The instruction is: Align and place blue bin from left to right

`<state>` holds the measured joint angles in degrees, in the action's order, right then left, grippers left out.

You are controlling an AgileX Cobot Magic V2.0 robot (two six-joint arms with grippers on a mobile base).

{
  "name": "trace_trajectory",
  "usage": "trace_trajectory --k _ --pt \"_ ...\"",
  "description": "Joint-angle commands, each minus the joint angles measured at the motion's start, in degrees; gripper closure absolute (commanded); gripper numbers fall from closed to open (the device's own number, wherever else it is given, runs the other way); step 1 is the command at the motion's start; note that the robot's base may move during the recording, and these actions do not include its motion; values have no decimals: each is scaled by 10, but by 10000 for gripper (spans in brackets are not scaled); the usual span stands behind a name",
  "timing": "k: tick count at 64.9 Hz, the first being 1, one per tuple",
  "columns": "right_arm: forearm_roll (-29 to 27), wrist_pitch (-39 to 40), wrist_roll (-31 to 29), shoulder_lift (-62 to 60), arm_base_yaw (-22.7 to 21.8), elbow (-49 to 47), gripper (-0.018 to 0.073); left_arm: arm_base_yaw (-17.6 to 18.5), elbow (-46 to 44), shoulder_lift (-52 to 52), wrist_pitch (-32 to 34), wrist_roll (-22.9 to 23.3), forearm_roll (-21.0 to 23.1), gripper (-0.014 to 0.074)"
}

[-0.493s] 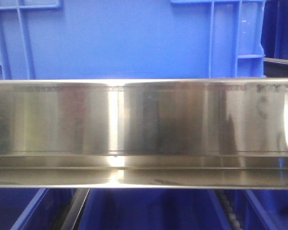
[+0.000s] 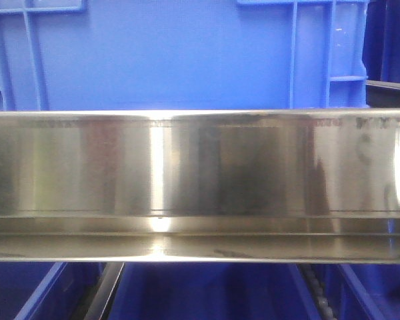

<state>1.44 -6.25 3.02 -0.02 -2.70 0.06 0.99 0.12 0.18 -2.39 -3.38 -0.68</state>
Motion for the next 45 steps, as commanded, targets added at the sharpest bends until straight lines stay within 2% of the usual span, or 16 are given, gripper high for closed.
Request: trace_trajectory --k 1,11,19,33,39,45 --pt "-1 15 -1 0 -1 -1 626 3 -1 -2 24 -1 3 707" --pt "-1 25 -1 0 -1 -1 626 3 -1 -2 40 -1 7 707" --pt "-1 53 -1 0 -1 -1 626 3 -1 -2 48 -1 48 707" --pt "-1 118 -1 0 -1 -1 626 3 -8 -2 49 -1 49 707" --pt "-1 129 -1 0 -1 -1 626 3 -46 -2 19 -1 49 706" --pt "-1 77 -1 0 -1 -48 626 3 -100 -2 -32 -1 42 659"
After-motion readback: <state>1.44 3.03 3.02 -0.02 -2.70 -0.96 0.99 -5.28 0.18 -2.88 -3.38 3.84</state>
